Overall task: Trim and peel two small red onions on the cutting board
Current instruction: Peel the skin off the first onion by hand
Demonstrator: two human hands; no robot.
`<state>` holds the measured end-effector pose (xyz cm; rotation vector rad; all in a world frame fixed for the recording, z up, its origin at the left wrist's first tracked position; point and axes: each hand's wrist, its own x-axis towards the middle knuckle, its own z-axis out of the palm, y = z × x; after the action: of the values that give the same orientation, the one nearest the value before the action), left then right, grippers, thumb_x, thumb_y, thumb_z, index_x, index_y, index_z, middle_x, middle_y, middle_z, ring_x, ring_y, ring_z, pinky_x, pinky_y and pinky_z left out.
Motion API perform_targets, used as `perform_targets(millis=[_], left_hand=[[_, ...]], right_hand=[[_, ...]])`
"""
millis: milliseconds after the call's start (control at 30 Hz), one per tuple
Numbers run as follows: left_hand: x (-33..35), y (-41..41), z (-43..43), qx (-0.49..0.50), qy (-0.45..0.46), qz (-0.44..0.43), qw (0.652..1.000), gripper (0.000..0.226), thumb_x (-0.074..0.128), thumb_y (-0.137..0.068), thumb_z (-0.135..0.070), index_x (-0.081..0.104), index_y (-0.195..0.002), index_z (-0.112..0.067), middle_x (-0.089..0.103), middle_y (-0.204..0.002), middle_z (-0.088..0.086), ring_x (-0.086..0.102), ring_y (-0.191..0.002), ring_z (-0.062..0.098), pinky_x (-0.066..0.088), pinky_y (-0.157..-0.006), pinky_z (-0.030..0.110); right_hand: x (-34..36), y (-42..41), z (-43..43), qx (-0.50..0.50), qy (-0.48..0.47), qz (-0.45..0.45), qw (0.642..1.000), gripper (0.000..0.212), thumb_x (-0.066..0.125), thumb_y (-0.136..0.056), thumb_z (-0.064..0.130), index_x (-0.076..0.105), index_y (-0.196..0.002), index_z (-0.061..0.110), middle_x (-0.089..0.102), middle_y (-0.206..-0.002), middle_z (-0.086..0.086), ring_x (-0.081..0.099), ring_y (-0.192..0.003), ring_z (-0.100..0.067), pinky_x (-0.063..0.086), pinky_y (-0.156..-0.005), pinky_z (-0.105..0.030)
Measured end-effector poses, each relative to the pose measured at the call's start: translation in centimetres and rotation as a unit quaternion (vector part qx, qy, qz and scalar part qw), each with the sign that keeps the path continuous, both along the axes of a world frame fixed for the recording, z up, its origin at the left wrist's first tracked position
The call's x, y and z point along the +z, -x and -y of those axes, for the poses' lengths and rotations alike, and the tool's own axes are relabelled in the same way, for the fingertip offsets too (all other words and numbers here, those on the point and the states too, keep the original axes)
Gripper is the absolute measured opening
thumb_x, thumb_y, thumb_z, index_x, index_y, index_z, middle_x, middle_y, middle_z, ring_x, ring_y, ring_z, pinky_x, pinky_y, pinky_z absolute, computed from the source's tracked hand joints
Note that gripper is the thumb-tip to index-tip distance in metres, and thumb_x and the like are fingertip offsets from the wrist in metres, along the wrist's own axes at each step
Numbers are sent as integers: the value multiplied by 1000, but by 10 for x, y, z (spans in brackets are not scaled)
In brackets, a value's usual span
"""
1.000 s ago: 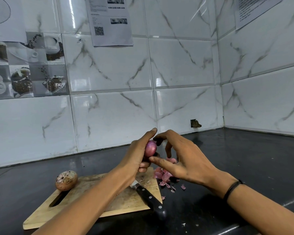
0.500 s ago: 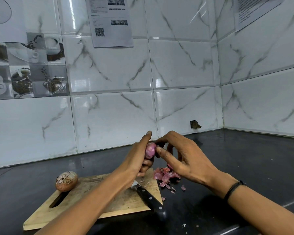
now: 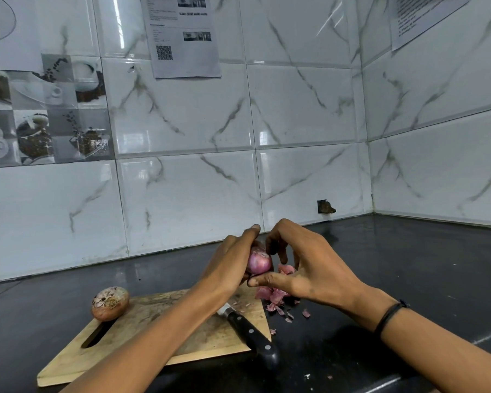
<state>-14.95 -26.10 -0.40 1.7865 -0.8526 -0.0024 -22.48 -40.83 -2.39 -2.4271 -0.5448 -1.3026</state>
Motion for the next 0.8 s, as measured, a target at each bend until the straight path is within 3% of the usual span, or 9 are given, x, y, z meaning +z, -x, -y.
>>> perform_targets(millis=[133, 233, 333, 433, 533, 600, 800], left_hand=[[-2, -7, 2, 55, -5, 36, 998, 59, 34, -100, -59, 74, -92, -16, 73, -84, 4, 68, -84, 20, 50, -88, 40], [-4, -12, 5, 84, -17, 61, 994, 60, 28, -97, -65, 70, -94, -21, 70, -94, 2, 65, -92, 24, 47, -98, 50], [-5, -12, 5, 112, -23, 77, 990, 61, 28, -100, -61, 67, -87, -16, 69, -83, 1, 65, -83, 21, 48, -96, 49], [-6, -10, 5, 111, -32, 89, 989, 63, 27, -98, -59, 65, -74, -14, 69, -69, 3, 64, -72, 23, 51, -90, 47], [-7, -9, 6, 85, -30, 77, 993, 62, 29, -95, -52, 66, -74, -6, 65, -58, 4, 62, -62, 24, 53, -84, 43], [-7, -6, 6, 71, -32, 66, 995, 50, 39, -95, -38, 63, -71, -1, 54, -46, -3, 48, -49, 14, 47, -74, 39], [-5, -5, 7, 79, -60, 15, 995, 35, 45, -89, -28, 70, -81, -5, 55, -48, -6, 50, -58, 19, 43, -72, 38]], right_hand=[[0, 0, -2, 3, 2, 1, 1000, 52, 78, -70, 69, 50, -92, 31, 53, -86, 14, 55, -75, -14, 50, -64, -40], [1, 2, -6, 4, 2, 2, 1000, 52, 80, -70, 63, 50, -97, 30, 52, -91, 16, 55, -79, -14, 50, -66, -35], [1, 1, -8, 25, 5, -13, 1000, 57, 87, -72, 50, 52, -108, 24, 55, -98, 14, 56, -83, -14, 47, -64, -20], [1, 0, -10, 45, 4, -37, 998, 55, 89, -74, 37, 54, -109, 16, 59, -95, 6, 54, -75, -10, 43, -62, -13], [0, 0, -11, 47, 8, -38, 998, 51, 90, -74, 31, 54, -105, 13, 60, -89, 6, 53, -71, -10, 43, -62, -13], [0, 0, -10, 44, -1, -35, 998, 50, 90, -73, 30, 53, -104, 15, 61, -87, 8, 55, -72, -11, 45, -62, -16], [-1, 0, -11, 42, 10, -38, 998, 50, 90, -73, 32, 53, -102, 15, 61, -86, 4, 53, -70, -10, 44, -61, -17]])
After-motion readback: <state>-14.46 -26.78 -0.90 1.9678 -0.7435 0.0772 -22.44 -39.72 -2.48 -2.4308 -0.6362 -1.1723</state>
